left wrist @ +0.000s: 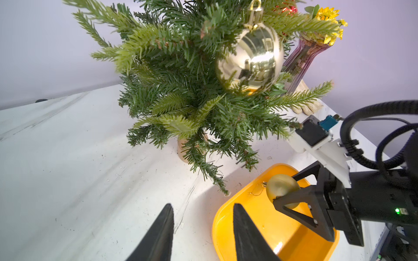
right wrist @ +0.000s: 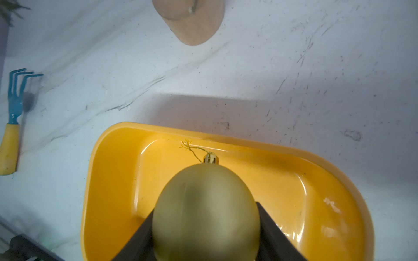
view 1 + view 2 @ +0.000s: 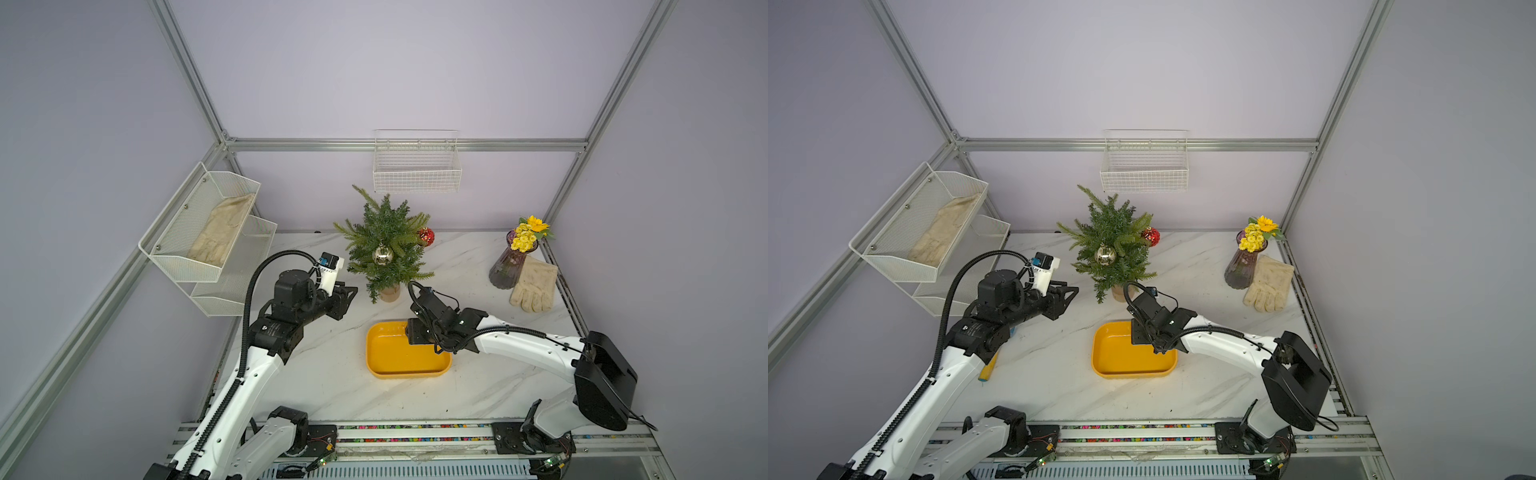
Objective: Decorate the small christmas tree with ornaments
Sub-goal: Pick up an ornament from the container, then hang an ornament on the christmas tree.
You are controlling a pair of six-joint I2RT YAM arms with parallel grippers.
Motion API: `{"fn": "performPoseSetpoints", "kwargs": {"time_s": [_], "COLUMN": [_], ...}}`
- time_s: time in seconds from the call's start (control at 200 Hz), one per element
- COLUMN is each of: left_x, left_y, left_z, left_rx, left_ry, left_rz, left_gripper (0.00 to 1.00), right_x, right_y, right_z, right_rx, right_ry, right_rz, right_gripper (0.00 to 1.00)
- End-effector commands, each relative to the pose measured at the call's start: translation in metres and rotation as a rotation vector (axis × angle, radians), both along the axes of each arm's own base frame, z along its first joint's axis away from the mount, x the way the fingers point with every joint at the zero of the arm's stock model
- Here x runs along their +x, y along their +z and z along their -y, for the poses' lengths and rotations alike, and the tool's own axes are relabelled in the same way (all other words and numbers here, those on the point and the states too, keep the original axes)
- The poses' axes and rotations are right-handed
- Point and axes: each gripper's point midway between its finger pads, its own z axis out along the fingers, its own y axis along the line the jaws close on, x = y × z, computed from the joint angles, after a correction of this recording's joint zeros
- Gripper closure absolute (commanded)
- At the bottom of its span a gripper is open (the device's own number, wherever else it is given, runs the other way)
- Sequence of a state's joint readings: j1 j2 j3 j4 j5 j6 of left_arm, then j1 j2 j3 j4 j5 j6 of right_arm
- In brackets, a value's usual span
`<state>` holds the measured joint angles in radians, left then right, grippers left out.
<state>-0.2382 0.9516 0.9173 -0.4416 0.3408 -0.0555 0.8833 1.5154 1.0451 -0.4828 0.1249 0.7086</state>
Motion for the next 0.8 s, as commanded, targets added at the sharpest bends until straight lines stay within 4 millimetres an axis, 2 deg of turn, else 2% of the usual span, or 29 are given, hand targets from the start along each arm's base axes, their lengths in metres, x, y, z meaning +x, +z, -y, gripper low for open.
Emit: {"fn": "performPoseSetpoints", "kwargs": {"time_s": [0.0,0.15,0.21,0.225,0.365,0.62,0.64,0.795], "left_x": [-0.008,-0.014,-0.016,-0.017,-0.020,-0.019,-0.019,-0.019], "left_y": [-0.006,0.000,0.001,0.002,0.006,0.010,0.011,0.013], "left_z": [0.012,0.023,0.027,0.027,0.033,0.028,0.028,0.023], "left_rx": [-0.014,-0.032,-0.033,-0.034,-0.029,-0.015,-0.015,-0.007], "left_ry": [-0.077,-0.138,-0.154,-0.156,-0.170,-0.134,-0.133,-0.108], "left_rz": [0.011,0.030,0.038,0.040,0.060,0.083,0.084,0.102], "left_gripper": [0.56,0.55,0.55,0.55,0.54,0.52,0.52,0.52], "right_x": [-0.006,-0.015,-0.015,-0.016,-0.018,-0.014,-0.012,-0.013], "right_y": [0.016,0.049,0.054,0.065,0.092,0.145,0.155,0.186], "right_z": [-0.001,-0.008,-0.010,-0.009,-0.010,-0.003,-0.006,-0.018], "right_rx": [0.020,0.094,0.104,0.125,0.194,0.324,0.351,0.448], "right_ry": [0.090,0.188,0.208,0.213,0.263,0.316,0.324,0.389], "right_rz": [0.037,0.088,0.090,0.110,0.149,0.216,0.241,0.273], "right_gripper": [0.43,0.43,0.43,0.43,0.43,0.43,0.43,0.43]}}
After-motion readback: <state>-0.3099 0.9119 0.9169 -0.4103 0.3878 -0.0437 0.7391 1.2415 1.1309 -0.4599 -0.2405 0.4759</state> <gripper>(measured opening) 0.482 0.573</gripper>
